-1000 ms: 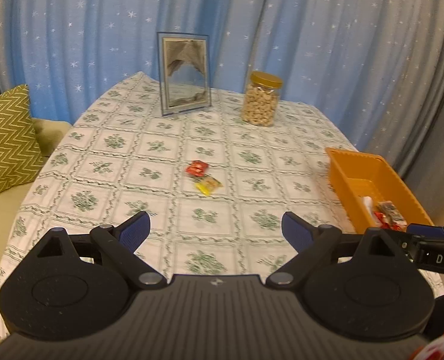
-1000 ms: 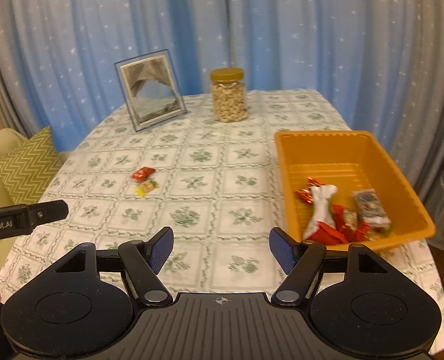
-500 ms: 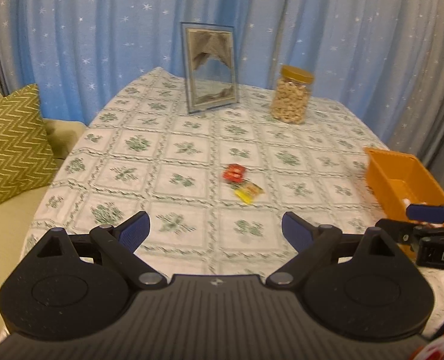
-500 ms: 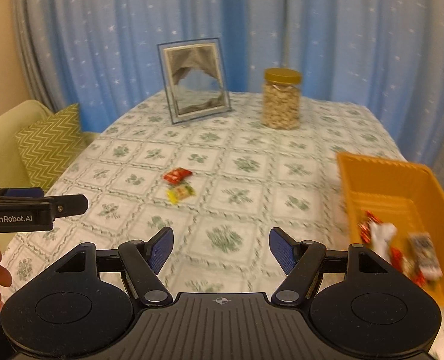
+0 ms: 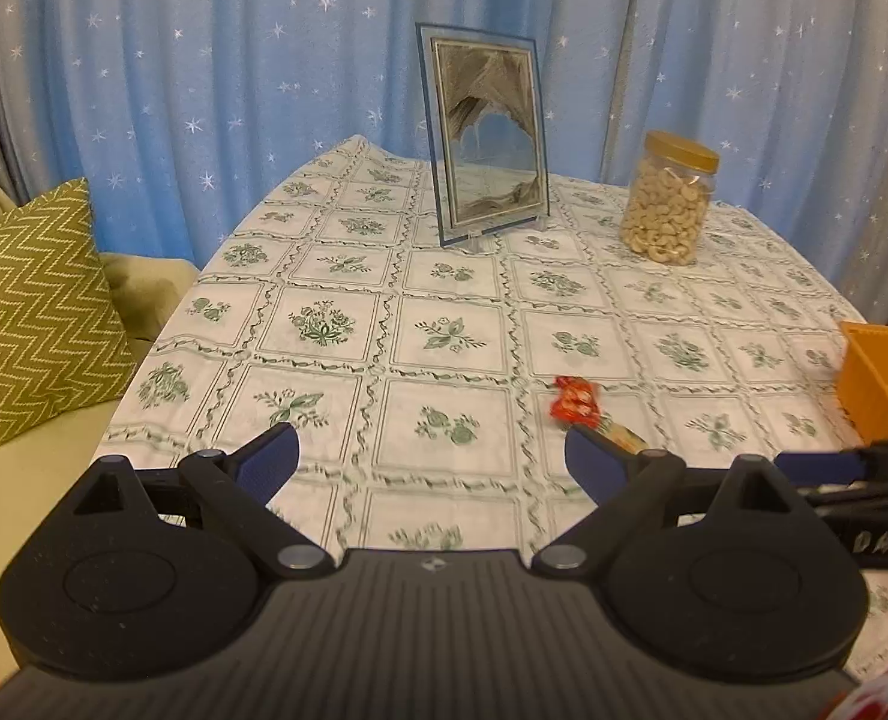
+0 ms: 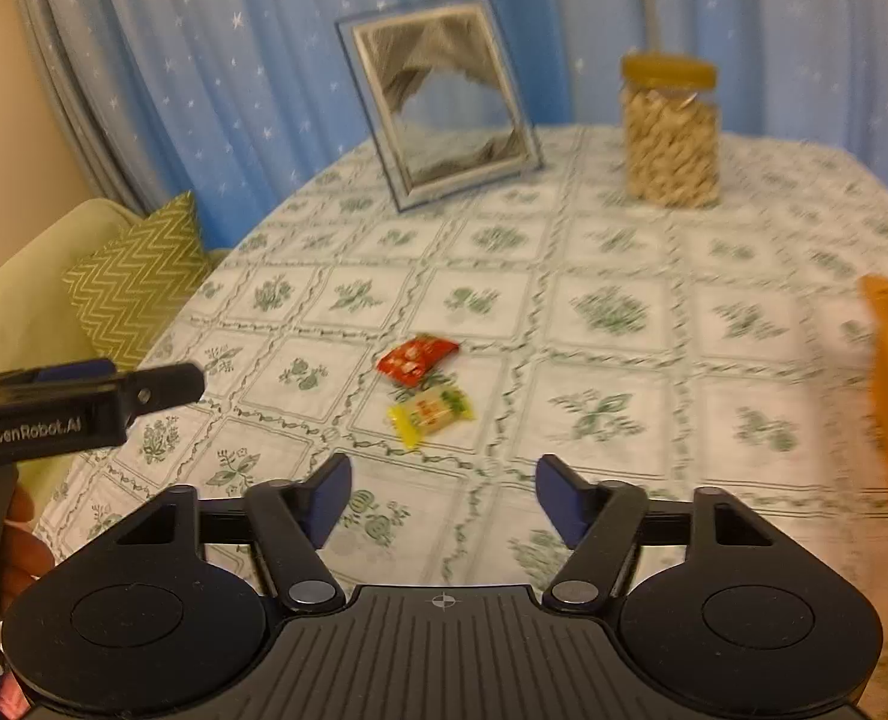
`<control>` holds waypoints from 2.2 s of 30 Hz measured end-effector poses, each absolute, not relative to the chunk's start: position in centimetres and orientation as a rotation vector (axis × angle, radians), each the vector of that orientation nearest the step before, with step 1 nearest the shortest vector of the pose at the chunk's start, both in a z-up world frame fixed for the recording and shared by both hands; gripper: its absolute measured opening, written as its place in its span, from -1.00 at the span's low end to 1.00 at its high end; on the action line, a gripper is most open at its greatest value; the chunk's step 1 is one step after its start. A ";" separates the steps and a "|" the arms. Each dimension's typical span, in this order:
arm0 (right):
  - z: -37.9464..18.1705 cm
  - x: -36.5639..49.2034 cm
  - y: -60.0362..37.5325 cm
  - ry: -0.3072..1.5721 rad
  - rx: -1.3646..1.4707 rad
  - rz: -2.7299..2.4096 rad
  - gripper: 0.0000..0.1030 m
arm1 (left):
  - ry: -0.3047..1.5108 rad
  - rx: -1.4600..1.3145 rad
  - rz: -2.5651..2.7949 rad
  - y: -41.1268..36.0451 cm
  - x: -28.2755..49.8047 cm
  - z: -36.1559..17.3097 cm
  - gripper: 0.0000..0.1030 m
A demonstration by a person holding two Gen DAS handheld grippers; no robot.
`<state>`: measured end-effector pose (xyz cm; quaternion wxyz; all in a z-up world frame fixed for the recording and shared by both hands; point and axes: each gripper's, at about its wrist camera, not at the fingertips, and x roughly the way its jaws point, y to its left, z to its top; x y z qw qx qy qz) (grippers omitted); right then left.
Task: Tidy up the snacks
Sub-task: 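Move both tools back toward the last red and yellow candies, then grasp the yellow candy with the right tool while the left tool grasps the red candy, then carry the yellow candy and red candy over the orange tray with both tools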
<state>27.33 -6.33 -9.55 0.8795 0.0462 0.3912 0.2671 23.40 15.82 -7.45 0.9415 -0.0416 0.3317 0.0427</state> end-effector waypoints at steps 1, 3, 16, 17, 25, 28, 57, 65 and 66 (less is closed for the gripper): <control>-9.9 27.7 -5.8 0.825 0.089 0.564 0.14 | 0.683 -0.089 0.082 16.0 23.9 -7.7 0.84; -10.5 28.5 -5.2 0.834 0.097 0.565 0.10 | 0.689 -0.114 0.072 16.5 24.8 -8.1 0.84; -13.3 32.3 -0.6 0.825 0.086 0.525 -0.03 | 0.748 -0.136 0.120 18.6 28.0 -10.4 0.84; -13.5 32.3 -0.4 0.809 0.087 0.515 -0.03 | 0.749 -0.148 0.122 18.8 28.1 -10.5 0.84; -13.9 31.6 0.9 0.741 -0.073 0.459 -0.53 | 0.762 -0.160 0.105 18.4 28.7 -10.8 0.85; -13.7 31.6 0.2 0.767 -0.051 0.427 -0.57 | 0.756 -0.154 0.081 17.8 28.9 -10.9 0.85; -10.5 34.2 -9.7 0.784 0.161 0.248 -0.57 | 0.760 0.049 -0.217 9.5 34.8 -14.5 -0.55; -9.8 32.4 -9.6 0.770 0.156 0.259 -0.57 | 0.788 -0.053 -0.163 9.5 33.3 -12.8 -0.61; -9.7 32.0 -9.6 0.769 0.152 0.262 -0.57 | 0.786 -0.063 -0.158 9.4 32.9 -12.5 -0.61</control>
